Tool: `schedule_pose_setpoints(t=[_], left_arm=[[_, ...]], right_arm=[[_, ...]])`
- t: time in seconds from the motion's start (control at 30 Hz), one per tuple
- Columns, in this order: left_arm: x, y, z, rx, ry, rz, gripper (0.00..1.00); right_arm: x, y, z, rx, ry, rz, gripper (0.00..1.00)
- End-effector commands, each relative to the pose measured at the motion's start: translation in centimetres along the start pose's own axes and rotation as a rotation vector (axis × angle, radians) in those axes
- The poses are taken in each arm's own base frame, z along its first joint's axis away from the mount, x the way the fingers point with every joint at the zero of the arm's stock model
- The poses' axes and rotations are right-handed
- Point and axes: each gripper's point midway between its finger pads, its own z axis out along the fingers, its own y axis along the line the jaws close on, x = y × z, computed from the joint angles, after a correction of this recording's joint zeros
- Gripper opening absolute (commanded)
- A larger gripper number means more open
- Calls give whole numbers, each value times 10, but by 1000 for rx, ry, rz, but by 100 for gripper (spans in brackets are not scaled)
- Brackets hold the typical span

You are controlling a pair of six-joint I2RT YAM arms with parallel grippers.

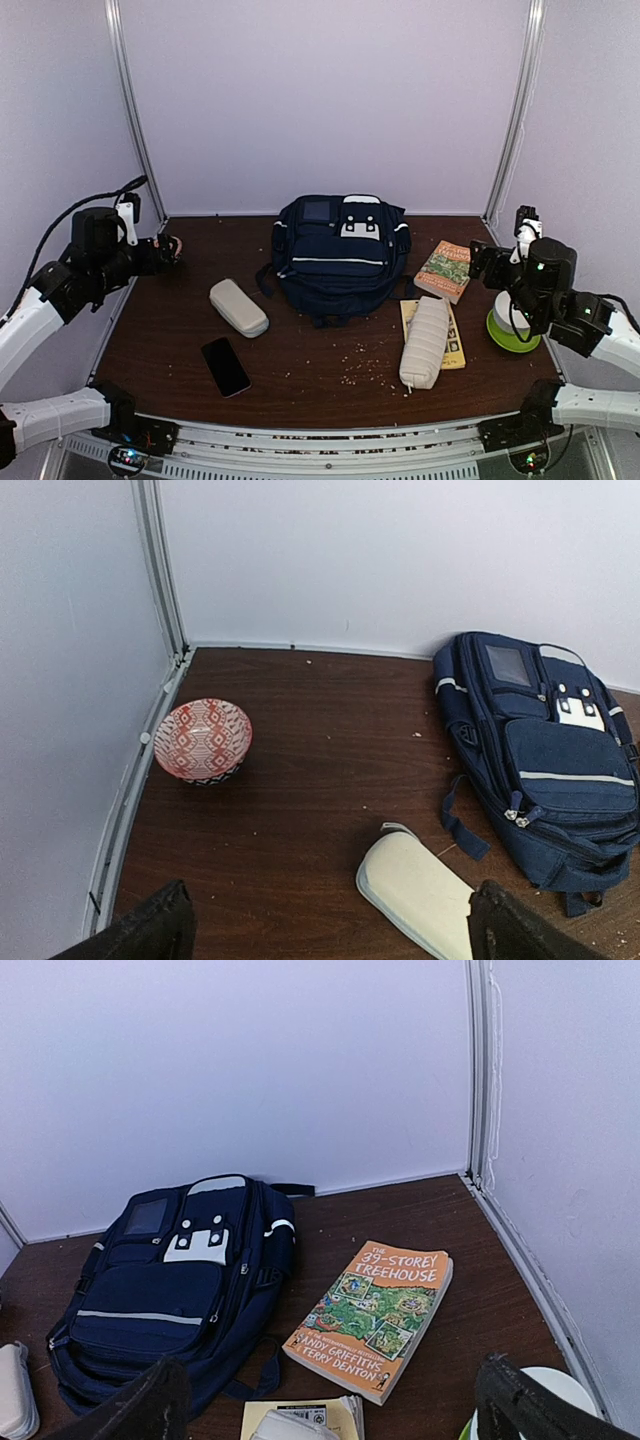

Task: Pack the student bag
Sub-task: Adjust the student bag at the center of the board.

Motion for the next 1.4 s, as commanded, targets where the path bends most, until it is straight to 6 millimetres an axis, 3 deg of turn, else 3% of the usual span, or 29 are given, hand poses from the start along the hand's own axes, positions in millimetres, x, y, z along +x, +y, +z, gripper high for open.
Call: schedule_pose_setpoints(t=[0.0, 0.33, 0.6, 0.7, 0.87, 1.1, 1.37], left_arm=[[-14, 5, -7, -40, -45, -2, 98], [-11, -8, -9, 23, -45, 25, 98], [-9, -1, -8, -15, -45, 19, 98], [-8, 0, -7, -25, -37, 14, 97], [-5, 3, -5, -42, -13, 17, 96], [-4, 2, -6, -40, -12, 14, 95], [-2, -1, -4, -28, 0, 18, 95]], right_arm=[[-16, 1, -5, -29, -58, 66, 99], [-12, 59, 4, -214, 91, 81, 99], [49, 136, 26, -289, 289, 211, 92], [75, 151, 45, -248, 342, 265, 90], [98, 174, 77, -197, 397, 317, 84], [124, 187, 123, -126, 461, 306, 76], [139, 184, 181, -70, 530, 395, 69]])
